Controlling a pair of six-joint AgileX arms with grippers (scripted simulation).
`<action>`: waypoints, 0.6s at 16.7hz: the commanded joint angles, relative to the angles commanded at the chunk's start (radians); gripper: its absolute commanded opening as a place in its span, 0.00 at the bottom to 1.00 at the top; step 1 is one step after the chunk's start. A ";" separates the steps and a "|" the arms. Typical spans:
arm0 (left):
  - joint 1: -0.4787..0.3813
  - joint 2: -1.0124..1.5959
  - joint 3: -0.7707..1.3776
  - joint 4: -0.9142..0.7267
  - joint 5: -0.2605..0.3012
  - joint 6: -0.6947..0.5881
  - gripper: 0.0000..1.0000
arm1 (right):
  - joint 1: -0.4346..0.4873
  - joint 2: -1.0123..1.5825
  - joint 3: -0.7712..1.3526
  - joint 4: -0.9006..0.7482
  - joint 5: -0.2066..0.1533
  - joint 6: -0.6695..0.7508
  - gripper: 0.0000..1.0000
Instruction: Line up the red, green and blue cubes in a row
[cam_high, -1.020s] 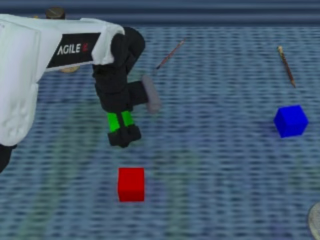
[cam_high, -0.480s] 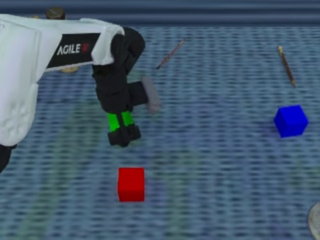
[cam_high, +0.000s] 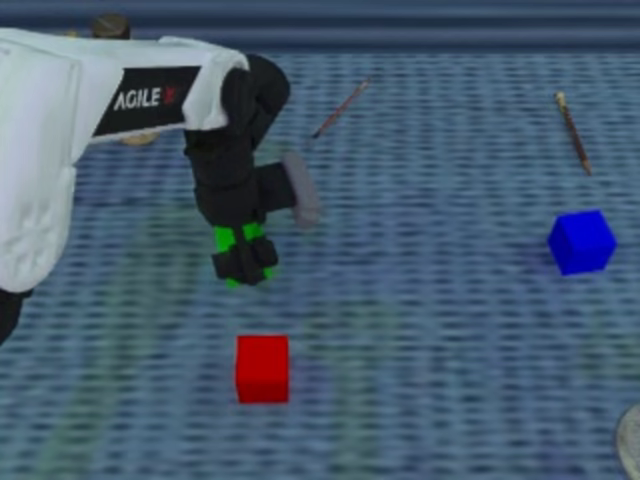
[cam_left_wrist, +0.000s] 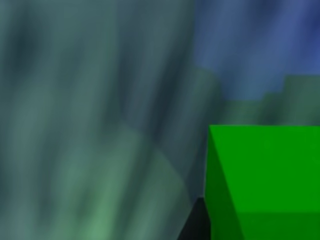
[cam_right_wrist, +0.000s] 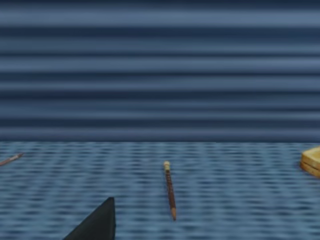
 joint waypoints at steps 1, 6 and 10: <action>0.000 0.000 0.000 0.000 0.000 0.000 0.00 | 0.000 0.000 0.000 0.000 0.000 0.000 1.00; 0.000 0.000 0.000 0.000 0.000 0.000 0.00 | 0.000 0.000 0.000 0.000 0.000 0.000 1.00; -0.004 -0.033 0.016 -0.035 0.012 -0.007 0.00 | 0.000 0.000 0.000 0.000 0.000 0.000 1.00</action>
